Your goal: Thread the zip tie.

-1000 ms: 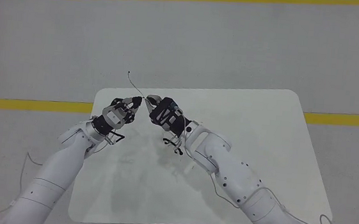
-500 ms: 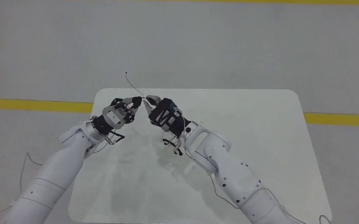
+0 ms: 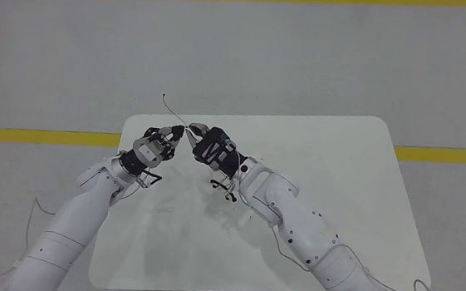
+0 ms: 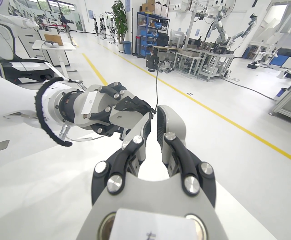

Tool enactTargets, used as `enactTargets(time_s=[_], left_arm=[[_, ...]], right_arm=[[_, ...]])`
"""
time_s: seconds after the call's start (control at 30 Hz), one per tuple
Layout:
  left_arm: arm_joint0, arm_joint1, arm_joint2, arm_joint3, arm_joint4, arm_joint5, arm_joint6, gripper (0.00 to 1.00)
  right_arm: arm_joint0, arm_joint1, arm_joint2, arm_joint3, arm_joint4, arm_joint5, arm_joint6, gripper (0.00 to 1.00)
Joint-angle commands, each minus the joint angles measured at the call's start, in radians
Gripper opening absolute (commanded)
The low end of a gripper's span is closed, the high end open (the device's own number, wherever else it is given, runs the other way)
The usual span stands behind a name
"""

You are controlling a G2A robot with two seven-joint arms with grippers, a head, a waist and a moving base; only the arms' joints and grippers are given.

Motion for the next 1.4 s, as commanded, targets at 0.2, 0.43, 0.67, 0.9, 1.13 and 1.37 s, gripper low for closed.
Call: enactTargets(time_s=[0.2,0.43,0.67,0.9,1.13,1.37], left_arm=[[0.000,0.000,0.000,0.000,0.000,0.000,0.000,0.00],[0.000,0.000,0.000,0.000,0.000,0.000,0.000,0.00],[0.000,0.000,0.000,0.000,0.000,0.000,0.000,0.00],[0.000,0.000,0.000,0.000,0.000,0.000,0.000,0.00],[0.000,0.000,0.000,0.000,0.000,0.000,0.000,0.00],[0.000,0.000,0.000,0.000,0.000,0.000,0.000,0.00]], right_arm=[[0.004,-0.004,0.003,0.006,-0.001,-0.003,0.000,0.07],[0.006,-0.007,0.006,0.010,-0.004,-0.003,0.000,0.00],[0.006,-0.009,0.009,0.012,-0.009,-0.005,0.002,0.00],[0.004,-0.010,0.014,0.010,-0.020,-0.009,0.008,0.00],[-0.005,-0.009,0.021,0.007,-0.027,-0.015,0.013,0.00],[-0.014,-0.009,0.026,-0.002,-0.034,-0.020,0.018,0.04]])
